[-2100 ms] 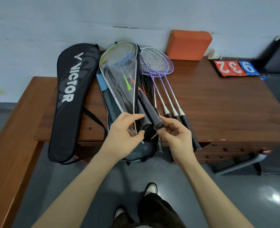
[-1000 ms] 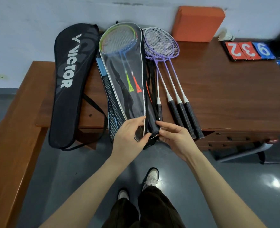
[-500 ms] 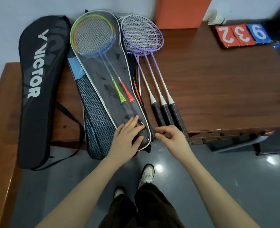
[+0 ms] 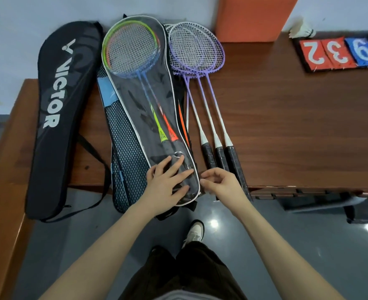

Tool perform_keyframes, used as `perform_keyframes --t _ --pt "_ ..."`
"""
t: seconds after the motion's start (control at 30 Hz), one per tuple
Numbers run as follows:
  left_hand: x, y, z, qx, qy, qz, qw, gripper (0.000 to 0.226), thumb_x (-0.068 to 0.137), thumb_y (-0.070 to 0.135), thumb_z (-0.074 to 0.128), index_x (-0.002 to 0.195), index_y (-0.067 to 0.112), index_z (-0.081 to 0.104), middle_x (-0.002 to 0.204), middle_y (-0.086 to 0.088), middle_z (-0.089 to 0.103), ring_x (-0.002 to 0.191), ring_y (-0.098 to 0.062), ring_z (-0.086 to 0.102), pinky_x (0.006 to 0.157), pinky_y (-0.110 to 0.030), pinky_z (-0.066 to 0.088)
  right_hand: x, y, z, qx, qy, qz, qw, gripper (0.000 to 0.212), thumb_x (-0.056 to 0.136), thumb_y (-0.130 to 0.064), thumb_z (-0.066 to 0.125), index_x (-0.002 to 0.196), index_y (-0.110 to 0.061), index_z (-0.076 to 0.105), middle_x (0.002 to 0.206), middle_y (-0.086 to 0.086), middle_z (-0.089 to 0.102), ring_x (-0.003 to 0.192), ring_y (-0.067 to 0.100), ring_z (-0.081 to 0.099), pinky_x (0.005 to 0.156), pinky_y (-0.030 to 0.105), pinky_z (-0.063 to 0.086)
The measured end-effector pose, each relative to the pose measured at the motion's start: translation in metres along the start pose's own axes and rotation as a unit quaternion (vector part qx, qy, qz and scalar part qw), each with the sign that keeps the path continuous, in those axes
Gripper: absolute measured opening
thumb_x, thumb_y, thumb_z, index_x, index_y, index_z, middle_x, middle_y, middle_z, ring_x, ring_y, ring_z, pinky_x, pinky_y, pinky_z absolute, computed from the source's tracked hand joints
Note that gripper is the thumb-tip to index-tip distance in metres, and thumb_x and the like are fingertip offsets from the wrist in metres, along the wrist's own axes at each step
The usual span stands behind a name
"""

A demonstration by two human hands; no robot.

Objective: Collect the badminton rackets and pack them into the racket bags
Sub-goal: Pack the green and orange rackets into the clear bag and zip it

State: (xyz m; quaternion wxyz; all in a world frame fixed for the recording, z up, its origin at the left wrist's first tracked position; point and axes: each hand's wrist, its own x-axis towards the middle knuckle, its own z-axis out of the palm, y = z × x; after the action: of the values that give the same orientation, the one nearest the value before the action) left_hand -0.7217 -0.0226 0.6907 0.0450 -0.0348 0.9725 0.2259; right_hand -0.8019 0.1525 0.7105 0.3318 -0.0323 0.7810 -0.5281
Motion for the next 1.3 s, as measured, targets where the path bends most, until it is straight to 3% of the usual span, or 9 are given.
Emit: perform_keyframes --t 0.1,0.17,0.27,0.43,0.6,0.73,0.87,1.13,1.3 --pt "0.007 -0.001 -0.013 0.012 0.029 0.006 0.999 0.05 0.085 0.047 0.034 0.128 0.031 0.052 0.143 0.009 0.042 0.126 -0.018 0.029 0.099 -0.043 0.024 0.014 -0.01 -0.001 -0.063 0.006 -0.024 0.998 0.009 0.083 -0.017 0.068 0.092 -0.014 0.066 0.083 0.009 0.068 0.078 0.021 0.065 0.076 0.029 0.052" --pt "0.013 -0.004 -0.026 0.034 0.06 -0.006 0.998 0.046 0.088 0.041 0.039 0.129 0.025 0.052 0.137 0.005 0.048 0.121 -0.017 0.032 0.097 -0.041 0.029 0.027 -0.022 0.002 -0.09 0.031 -0.047 0.994 0.011 0.084 -0.019 0.066 0.094 -0.014 0.065 0.085 0.005 0.067 0.082 0.018 0.063 0.079 0.027 0.049" --pt "0.026 -0.016 -0.044 0.043 0.094 -0.069 0.992 0.042 0.09 0.031 0.051 0.13 0.019 0.051 0.136 -0.002 0.047 0.123 -0.024 0.037 0.098 -0.041 0.029 0.048 -0.041 0.013 -0.119 0.048 -0.07 0.989 0.019 0.085 -0.022 0.064 0.101 -0.012 0.063 0.088 -0.001 0.064 0.084 0.013 0.058 0.074 0.021 0.041" --pt "0.06 -0.053 -0.072 0.055 0.094 -0.182 0.977 0.065 0.08 0.059 0.037 0.131 0.02 0.049 0.135 -0.008 0.045 0.121 -0.032 0.041 0.099 -0.043 0.03 0.09 -0.067 0.044 -0.181 0.065 -0.074 0.979 0.036 0.086 -0.029 0.063 0.115 -0.008 0.057 0.102 0.006 0.062 0.096 0.022 0.057 0.078 0.029 0.043" --pt "0.102 -0.107 -0.091 0.035 0.09 -0.2 0.975 0.058 0.088 0.055 0.046 0.134 0.02 0.044 0.14 -0.012 0.04 0.125 -0.033 0.038 0.101 -0.044 0.031 0.128 -0.091 0.066 -0.188 0.127 -0.075 0.971 0.037 0.084 -0.023 0.062 0.118 -0.008 0.055 0.116 0.01 0.055 0.104 0.022 0.052 0.078 0.026 0.038" --pt "0.123 -0.157 -0.095 0.056 0.057 -0.135 0.988 0.07 0.085 0.063 0.031 0.14 0.02 0.038 0.153 -0.006 0.023 0.141 -0.028 0.017 0.109 -0.048 0.021 0.16 -0.106 0.08 -0.228 0.19 -0.044 0.954 0.048 0.083 -0.028 0.065 0.125 -0.01 0.05 0.125 0.014 0.049 0.116 0.032 0.045 0.099 0.041 0.035" --pt "0.138 -0.196 -0.101 0.055 -0.034 -0.059 0.996 0.079 0.08 0.071 0.015 0.145 0.027 0.026 0.155 0.003 0.015 0.144 -0.017 0.003 0.113 -0.046 0.006 0.186 -0.126 0.094 -0.211 0.226 -0.018 0.951 0.053 0.085 -0.03 0.064 0.13 -0.01 0.045 0.13 0.01 0.052 0.121 0.028 0.047 0.102 0.049 0.035" --pt "0.12 -0.209 -0.105 0.014 -0.074 -0.022 0.997 0.083 0.075 0.074 0.006 0.135 0.032 0.043 0.15 0.009 0.029 0.14 -0.01 0.018 0.106 -0.042 0.011 0.206 -0.141 0.105 -0.202 0.287 -0.022 0.936 0.046 0.087 -0.027 0.061 0.129 -0.016 0.048 0.131 0.005 0.054 0.121 0.023 0.049 0.105 0.051 0.033" --pt "0.128 -0.214 -0.115 -0.002 -0.029 0.024 0.999 0.069 0.083 0.064 0.02 0.118 0.022 0.062 0.126 0.006 0.059 0.119 -0.015 0.05 0.097 -0.035 0.024 0.216 -0.155 0.106 -0.17 0.284 -0.015 0.944 0.043 0.086 -0.029 0.063 0.125 -0.016 0.051 0.123 0.004 0.06 0.115 0.022 0.053 0.102 0.05 0.037"
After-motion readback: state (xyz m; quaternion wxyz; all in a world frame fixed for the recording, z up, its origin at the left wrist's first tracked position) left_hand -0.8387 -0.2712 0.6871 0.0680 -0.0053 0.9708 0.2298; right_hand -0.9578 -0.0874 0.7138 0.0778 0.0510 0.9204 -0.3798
